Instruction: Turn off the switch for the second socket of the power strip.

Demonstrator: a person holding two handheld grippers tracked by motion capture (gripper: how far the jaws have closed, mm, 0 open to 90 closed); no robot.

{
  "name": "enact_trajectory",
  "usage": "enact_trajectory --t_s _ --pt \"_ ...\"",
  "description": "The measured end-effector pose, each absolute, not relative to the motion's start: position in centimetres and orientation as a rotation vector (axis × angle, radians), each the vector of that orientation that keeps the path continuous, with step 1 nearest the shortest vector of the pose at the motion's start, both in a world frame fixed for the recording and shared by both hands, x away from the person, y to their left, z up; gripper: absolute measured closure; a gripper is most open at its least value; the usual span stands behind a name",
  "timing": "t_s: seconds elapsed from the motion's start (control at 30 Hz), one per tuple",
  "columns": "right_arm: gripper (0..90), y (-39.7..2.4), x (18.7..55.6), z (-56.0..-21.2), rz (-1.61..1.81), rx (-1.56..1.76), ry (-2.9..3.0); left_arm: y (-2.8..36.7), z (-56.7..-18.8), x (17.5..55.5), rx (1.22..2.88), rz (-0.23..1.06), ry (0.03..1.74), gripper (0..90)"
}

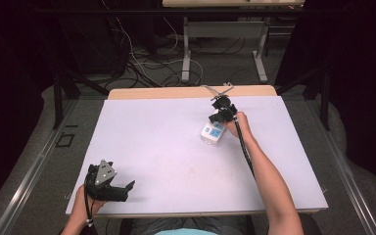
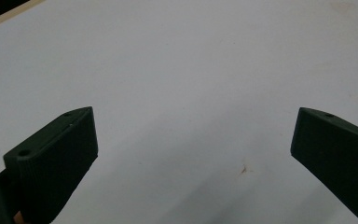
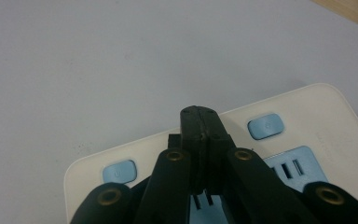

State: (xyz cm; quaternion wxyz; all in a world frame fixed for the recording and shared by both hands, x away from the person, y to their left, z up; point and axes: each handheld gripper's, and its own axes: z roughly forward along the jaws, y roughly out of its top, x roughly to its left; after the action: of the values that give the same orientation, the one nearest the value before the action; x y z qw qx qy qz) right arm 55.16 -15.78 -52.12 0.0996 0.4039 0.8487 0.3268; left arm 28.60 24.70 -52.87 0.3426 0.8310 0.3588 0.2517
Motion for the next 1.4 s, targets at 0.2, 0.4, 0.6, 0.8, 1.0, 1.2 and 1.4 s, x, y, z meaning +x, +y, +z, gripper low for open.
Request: enact_trajectory --t_s 0.2,0.4,0.6,0.8,1.0,1.2,1.4 --pt "90.0 -16.2 55.0 -52.1 0.939 1.202 2.506 24.6 -52.9 28.6 2.162 0.649 0.931 0.4" --pt "90.0 -16.6 54.8 -52.4 0.990 1.196 2.484 24.6 -53.0 28.6 2.150 0.664 0.934 0.4" --pt "90.0 -16.5 54.6 -52.3 0.961 1.196 2.471 24.6 -52.9 28.7 2.160 0.651 0.933 0.4" --pt "90.0 -16.4 54.5 -52.3 0.961 1.182 2.479 24.7 -52.9 28.8 2.175 0.659 0.927 0.5" --pt "90.0 -16.0 54.3 -52.3 0.952 1.153 2.474 24.6 -53.0 28.8 2.165 0.658 0.933 0.6" --pt "90.0 -15.5 54.0 -52.3 0.899 1.115 2.451 24.5 -53.1 28.8 2.160 0.665 0.929 0.6" --pt "90.0 -15.6 53.9 -52.6 0.934 1.128 2.438 24.4 -53.0 28.8 2.175 0.651 0.927 0.7"
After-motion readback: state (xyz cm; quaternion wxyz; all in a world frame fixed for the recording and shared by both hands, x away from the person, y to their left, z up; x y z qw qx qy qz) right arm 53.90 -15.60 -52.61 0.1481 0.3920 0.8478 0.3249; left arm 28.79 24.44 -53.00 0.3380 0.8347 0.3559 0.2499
